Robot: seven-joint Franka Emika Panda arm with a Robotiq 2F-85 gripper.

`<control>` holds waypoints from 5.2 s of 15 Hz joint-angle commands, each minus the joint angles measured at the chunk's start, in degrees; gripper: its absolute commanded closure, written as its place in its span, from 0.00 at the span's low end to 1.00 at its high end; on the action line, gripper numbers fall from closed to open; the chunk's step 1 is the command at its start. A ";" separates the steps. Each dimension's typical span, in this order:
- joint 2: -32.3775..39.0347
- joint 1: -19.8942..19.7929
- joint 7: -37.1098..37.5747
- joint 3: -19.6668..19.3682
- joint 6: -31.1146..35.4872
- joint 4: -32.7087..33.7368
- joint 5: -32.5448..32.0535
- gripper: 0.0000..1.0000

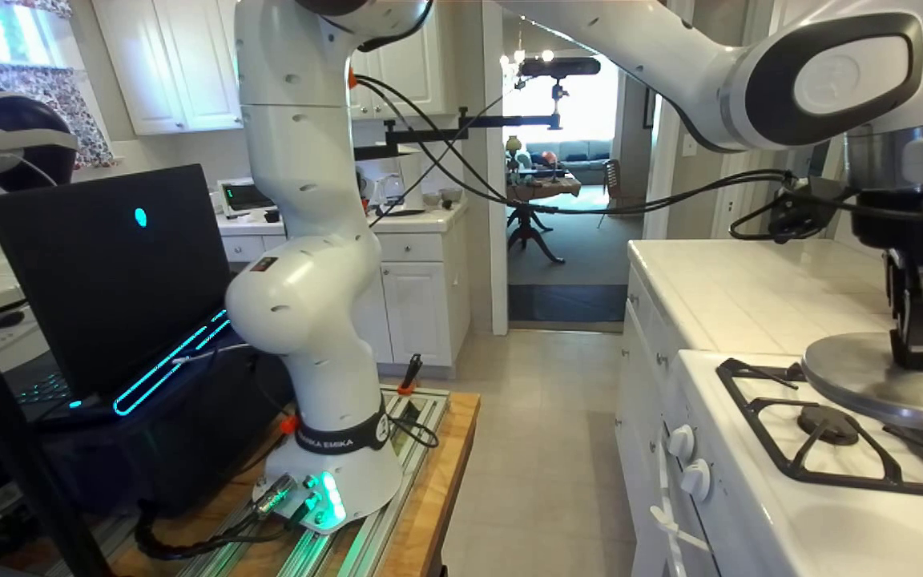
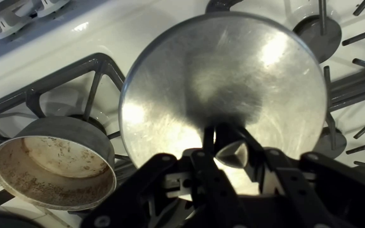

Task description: Put the silver lid on the silver pot.

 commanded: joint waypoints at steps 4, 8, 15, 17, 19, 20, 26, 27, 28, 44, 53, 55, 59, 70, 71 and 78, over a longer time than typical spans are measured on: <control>0.93 -4.02 2.90 -1.63 -0.94 3.69 1.52 0.94; 2.11 -5.70 3.62 -2.57 -1.62 5.48 3.27 0.94; 4.48 -7.73 3.25 -3.99 -3.79 7.90 8.84 0.94; 4.88 -8.26 3.42 -4.63 -3.94 8.57 9.59 0.94; 5.36 -8.95 2.91 -5.21 -4.01 9.37 10.55 0.94; 5.67 -9.26 2.90 -5.51 -4.13 9.86 10.85 0.94; 7.83 -10.56 2.11 -6.54 -4.38 11.88 12.23 0.94; 8.25 -10.75 1.99 -6.63 -4.43 12.17 12.37 0.94; 8.79 -10.97 1.97 -6.81 -4.37 12.58 12.43 0.94; 17.78 -14.09 -0.94 -7.36 -5.60 21.27 16.30 0.94; 21.71 -14.86 -1.88 -7.27 -5.71 24.98 16.94 0.94; 22.42 -14.98 -1.96 -7.23 -5.76 25.64 16.98 0.94; 23.40 -15.16 -1.97 -7.13 -5.64 26.26 17.15 0.94; 24.39 -15.78 -2.01 -7.20 -5.79 26.71 17.51 0.94; 24.42 -15.86 -2.01 -7.21 -5.82 26.64 17.55 0.94; 24.73 -16.26 -1.79 -7.30 -6.14 26.42 17.67 0.94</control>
